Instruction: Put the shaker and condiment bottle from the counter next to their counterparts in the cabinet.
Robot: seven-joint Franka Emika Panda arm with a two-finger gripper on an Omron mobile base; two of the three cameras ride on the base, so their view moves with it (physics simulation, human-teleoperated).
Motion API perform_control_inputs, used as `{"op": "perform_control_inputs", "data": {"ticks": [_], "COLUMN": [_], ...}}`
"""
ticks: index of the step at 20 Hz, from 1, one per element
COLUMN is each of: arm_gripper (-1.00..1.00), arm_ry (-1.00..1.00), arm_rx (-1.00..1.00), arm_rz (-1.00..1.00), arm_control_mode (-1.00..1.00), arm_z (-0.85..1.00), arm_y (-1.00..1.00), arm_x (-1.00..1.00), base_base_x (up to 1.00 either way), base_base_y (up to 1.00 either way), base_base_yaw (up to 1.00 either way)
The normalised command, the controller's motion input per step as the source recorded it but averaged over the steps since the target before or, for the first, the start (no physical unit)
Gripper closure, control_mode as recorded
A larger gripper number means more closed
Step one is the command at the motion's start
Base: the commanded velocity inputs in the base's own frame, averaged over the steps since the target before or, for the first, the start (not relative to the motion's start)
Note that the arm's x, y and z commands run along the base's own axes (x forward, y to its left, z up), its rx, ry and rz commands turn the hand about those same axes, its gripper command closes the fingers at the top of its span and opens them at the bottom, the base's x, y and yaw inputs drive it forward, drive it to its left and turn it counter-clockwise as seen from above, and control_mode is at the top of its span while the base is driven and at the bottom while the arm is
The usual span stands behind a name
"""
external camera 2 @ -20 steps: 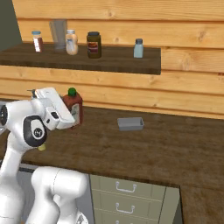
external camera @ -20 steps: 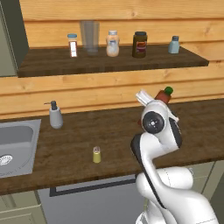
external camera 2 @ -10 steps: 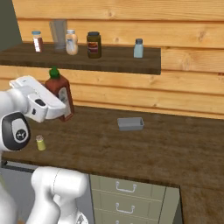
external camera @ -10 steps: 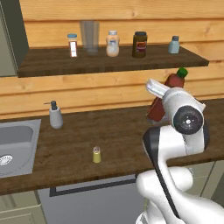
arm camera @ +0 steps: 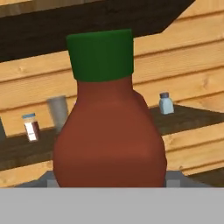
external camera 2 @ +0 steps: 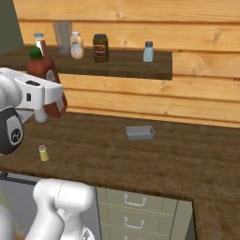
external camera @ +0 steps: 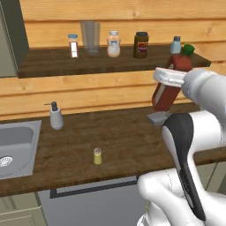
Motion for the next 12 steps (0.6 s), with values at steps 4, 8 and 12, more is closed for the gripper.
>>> {"op": "perform_control_inputs", "data": {"ticks": [4,8,12], "arm_gripper": [1.00,1.00,1.00], "arm_ry": [0.15,0.12,0.00], "arm_rx": [-0.15,-0.13,-0.09], "arm_rz": [0.15,0.15,0.08], "arm_control_mode": [-1.00,-1.00,-1.00], "arm_z": [0.92,0.78,-0.03], "arm_y": [0.32,0.27,0.51], "arm_x": [-0.34,-0.19,0.13], "base_base_x": [0.00,0.00,0.00], "base_base_y": [0.00,0.00,0.00], "base_base_yaw": [0.00,0.00,0.00]}}
